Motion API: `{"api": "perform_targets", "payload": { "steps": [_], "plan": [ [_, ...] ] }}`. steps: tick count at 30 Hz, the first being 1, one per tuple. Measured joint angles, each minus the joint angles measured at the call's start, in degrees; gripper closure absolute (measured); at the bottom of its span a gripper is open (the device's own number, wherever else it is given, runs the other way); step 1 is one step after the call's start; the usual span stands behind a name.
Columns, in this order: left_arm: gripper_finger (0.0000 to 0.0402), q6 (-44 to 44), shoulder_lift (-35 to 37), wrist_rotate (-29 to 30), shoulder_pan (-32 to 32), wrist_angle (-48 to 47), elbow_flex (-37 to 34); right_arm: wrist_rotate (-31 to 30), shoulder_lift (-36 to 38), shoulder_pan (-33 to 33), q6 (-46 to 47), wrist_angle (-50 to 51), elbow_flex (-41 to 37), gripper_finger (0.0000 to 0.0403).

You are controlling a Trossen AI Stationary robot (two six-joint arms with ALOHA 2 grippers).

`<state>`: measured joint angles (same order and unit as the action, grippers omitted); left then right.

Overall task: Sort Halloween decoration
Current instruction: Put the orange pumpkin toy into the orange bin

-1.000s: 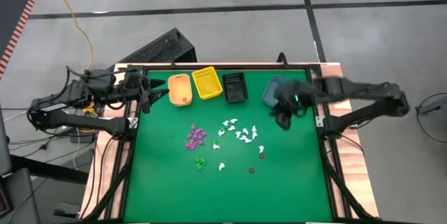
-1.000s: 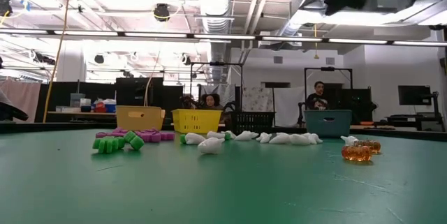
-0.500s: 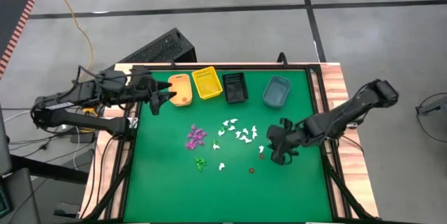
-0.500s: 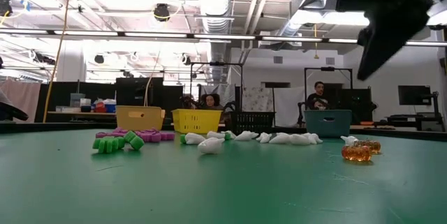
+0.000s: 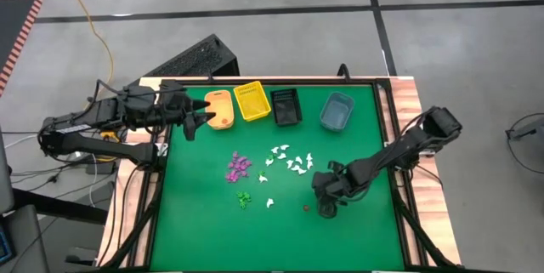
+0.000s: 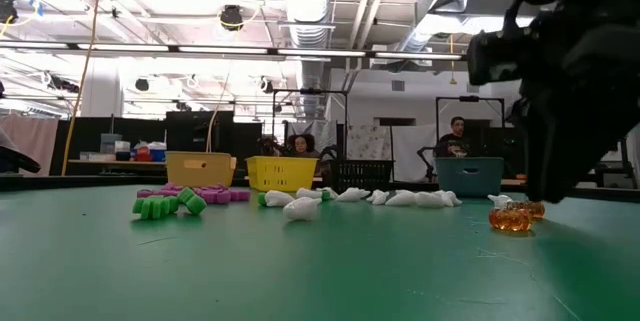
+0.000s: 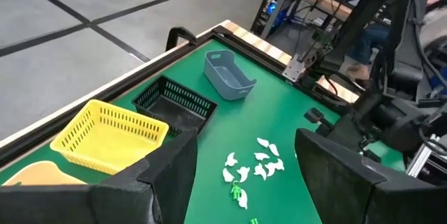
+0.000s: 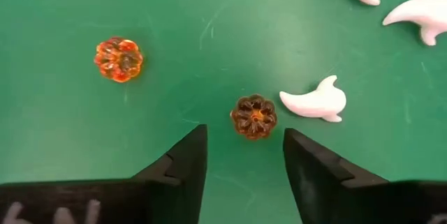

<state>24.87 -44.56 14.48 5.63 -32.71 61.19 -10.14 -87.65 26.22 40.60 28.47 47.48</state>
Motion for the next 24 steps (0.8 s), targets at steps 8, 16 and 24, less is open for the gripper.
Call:
{"api": "perform_targets", "payload": {
  "steps": [8,16,24],
  "plan": [
    [0.0170,-0.14,-0.07,-0.46,0.00,0.00,0.00,-0.14,-0.58,-1.07,-3.71,-1.17,0.00,0.0169],
    [0.0170,-0.14,-0.08,-0.40,-0.02,-1.31,0.00,0.62,-0.86,-1.64,-5.53,-2.13,0.02,0.0187],
    [0.0170,-0.19,-0.08,-0.35,-0.01,-1.42,0.00,0.62,-1.10,-1.67,-6.59,-2.54,0.02,0.0197]
  ]
}}
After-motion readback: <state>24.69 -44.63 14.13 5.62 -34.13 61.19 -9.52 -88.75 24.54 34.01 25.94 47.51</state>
